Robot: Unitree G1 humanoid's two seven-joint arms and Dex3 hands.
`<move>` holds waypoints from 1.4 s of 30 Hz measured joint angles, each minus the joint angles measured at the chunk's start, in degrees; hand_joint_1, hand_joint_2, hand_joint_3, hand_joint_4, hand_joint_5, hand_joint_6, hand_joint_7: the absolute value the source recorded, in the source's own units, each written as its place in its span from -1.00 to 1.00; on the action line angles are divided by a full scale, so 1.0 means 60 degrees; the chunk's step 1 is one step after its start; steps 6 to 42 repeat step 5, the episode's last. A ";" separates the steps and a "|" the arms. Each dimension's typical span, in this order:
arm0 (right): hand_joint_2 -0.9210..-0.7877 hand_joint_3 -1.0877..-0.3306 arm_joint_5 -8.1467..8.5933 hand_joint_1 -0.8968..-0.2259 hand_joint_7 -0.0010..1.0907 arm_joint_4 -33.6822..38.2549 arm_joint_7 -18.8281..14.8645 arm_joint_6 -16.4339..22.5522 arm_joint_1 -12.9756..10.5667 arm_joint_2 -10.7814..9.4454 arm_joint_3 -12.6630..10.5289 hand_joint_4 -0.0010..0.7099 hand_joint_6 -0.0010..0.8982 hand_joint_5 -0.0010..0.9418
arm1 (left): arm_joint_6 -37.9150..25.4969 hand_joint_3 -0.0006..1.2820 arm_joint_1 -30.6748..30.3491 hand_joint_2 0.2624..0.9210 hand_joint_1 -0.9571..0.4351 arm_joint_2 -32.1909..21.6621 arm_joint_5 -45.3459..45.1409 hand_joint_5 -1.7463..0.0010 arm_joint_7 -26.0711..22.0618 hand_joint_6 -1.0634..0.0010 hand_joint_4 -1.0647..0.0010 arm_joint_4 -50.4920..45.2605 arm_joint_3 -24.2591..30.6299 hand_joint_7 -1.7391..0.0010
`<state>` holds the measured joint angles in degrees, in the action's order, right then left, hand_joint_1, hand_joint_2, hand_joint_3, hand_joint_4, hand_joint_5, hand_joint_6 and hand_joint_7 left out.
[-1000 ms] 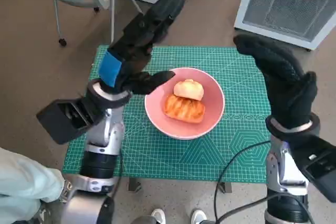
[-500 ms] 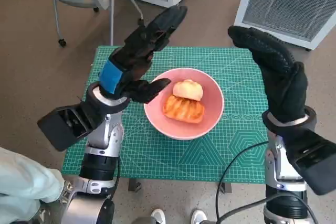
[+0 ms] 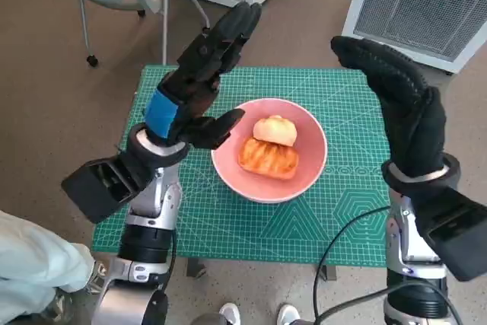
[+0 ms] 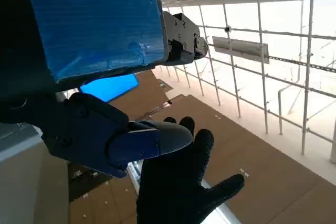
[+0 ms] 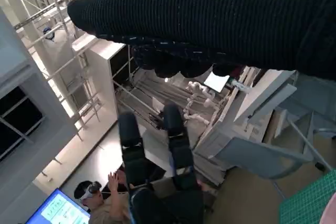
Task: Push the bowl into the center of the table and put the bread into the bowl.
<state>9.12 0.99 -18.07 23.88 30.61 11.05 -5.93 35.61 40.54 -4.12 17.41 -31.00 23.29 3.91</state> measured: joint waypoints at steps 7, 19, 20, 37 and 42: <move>-1.00 -0.04 0.0000 -0.31 -0.09 -0.0037 0.0001 -0.0064 -0.0003 0.0002 -0.0019 -0.71 -1.00 -0.99 | 0.0004 -0.14 -0.0007 1.00 -0.56 0.0001 -0.0064 1.00 0.0023 0.69 0.85 0.0018 -0.0009 0.96; -1.00 -0.04 0.0000 -0.31 -0.09 -0.0037 0.0001 -0.0064 -0.0003 0.0002 -0.0019 -0.71 -1.00 -0.99 | 0.0004 -0.14 -0.0007 1.00 -0.56 0.0001 -0.0064 1.00 0.0023 0.69 0.85 0.0018 -0.0009 0.96; -1.00 -0.04 0.0000 -0.31 -0.09 -0.0037 0.0001 -0.0064 -0.0003 0.0002 -0.0019 -0.71 -1.00 -0.99 | 0.0004 -0.14 -0.0007 1.00 -0.56 0.0001 -0.0064 1.00 0.0023 0.69 0.85 0.0018 -0.0009 0.96; -1.00 -0.04 0.0000 -0.31 -0.09 -0.0037 0.0001 -0.0064 -0.0003 0.0002 -0.0019 -0.71 -1.00 -0.99 | 0.0004 -0.14 -0.0007 1.00 -0.56 0.0001 -0.0064 1.00 0.0023 0.69 0.85 0.0018 -0.0009 0.96; -1.00 -0.04 0.0000 -0.31 -0.09 -0.0037 0.0001 -0.0064 -0.0003 0.0002 -0.0019 -0.71 -1.00 -0.99 | 0.0004 -0.14 -0.0007 1.00 -0.56 0.0001 -0.0064 1.00 0.0023 0.69 0.85 0.0018 -0.0009 0.96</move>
